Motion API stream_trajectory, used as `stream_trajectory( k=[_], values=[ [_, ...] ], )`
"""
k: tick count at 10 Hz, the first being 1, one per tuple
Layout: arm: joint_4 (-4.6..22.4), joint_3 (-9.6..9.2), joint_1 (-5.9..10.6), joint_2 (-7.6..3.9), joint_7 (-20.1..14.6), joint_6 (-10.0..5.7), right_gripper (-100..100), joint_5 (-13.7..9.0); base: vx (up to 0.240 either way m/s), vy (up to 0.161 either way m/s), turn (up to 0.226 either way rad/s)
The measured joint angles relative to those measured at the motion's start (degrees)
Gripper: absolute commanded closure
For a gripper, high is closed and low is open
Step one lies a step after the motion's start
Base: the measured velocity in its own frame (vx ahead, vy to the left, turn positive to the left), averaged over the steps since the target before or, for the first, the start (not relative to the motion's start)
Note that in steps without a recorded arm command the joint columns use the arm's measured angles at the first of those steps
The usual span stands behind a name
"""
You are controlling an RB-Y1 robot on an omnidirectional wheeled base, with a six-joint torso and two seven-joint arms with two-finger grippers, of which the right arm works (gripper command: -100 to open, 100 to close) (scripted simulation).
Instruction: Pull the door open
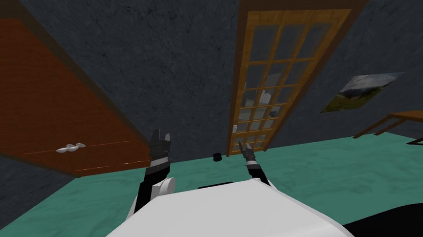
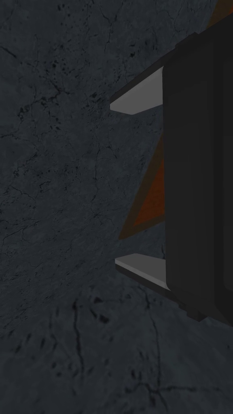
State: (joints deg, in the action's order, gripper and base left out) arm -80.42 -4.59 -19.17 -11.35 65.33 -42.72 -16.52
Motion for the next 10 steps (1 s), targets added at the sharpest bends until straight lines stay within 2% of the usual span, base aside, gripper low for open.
stream_trajectory(
  k=[6,10],
  values=[
    [7.4,-0.69,1.38,-0.95,6.6,-2.19,-100,-1.1,0.078,-0.069,0.079],
    [10.8,-1.17,1.62,-1.29,11.0,-3.0,-100,-1.8,0.069,-0.063,0.076]
  ],
)
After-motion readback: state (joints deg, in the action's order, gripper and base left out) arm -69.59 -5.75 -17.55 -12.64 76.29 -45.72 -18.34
